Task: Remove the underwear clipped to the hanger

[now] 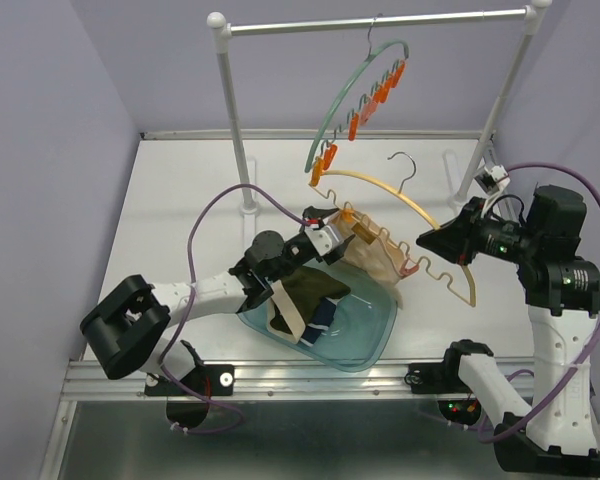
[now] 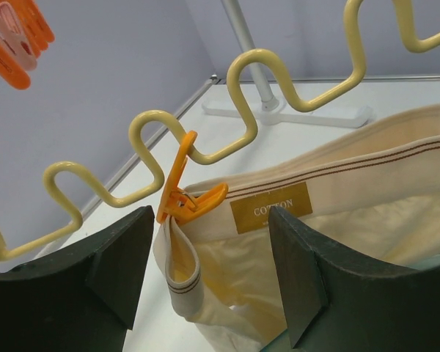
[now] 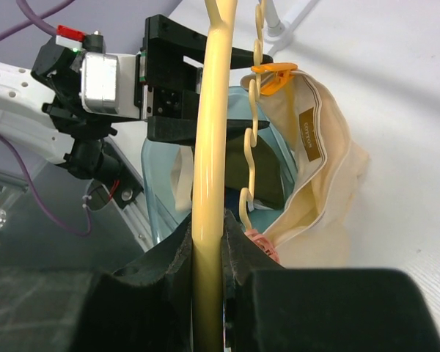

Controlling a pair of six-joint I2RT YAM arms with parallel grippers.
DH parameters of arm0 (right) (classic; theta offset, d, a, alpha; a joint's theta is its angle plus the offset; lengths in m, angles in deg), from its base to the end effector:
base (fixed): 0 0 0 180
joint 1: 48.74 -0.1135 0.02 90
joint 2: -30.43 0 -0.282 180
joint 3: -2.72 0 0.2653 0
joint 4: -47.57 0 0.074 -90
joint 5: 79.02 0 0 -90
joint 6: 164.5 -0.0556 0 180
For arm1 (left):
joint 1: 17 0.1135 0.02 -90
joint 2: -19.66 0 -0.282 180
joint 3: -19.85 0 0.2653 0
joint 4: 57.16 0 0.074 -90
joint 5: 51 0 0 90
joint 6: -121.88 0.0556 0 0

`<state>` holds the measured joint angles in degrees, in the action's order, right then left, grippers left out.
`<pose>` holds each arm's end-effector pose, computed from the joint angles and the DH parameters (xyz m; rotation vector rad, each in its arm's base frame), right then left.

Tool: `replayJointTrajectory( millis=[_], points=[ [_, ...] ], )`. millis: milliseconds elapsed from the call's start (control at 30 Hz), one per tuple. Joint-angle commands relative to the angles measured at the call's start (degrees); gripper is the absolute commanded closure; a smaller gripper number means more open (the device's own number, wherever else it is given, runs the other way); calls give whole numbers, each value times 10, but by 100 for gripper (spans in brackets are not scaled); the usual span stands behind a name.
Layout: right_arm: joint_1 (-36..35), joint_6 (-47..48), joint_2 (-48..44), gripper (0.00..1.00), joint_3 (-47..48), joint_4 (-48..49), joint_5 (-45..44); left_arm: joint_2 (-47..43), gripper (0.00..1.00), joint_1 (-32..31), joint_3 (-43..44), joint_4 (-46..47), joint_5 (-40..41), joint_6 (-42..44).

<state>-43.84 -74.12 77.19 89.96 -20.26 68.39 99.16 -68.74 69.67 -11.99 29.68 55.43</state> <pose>0.1245 0.0363 0.4434 -0.5380 1.8551 0.9510 0.1931 -0.2594 0.2938 0.9147 0.9550 -0.5250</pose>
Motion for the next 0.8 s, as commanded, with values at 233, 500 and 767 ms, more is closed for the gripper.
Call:
replayJointTrajectory(
  millis=[233, 500, 767],
  points=[
    [4, -37, -4, 99, -10, 61, 69, 28, 23, -4, 25, 77, 66, 20],
    [4, -51, -3, 100, -18, 67, 72, 11, 22, -4, -12, 182, 119, -3],
    [4, -66, 2, 99, -23, 77, 85, -1, 28, -4, -41, 208, 20, -29]
  ],
)
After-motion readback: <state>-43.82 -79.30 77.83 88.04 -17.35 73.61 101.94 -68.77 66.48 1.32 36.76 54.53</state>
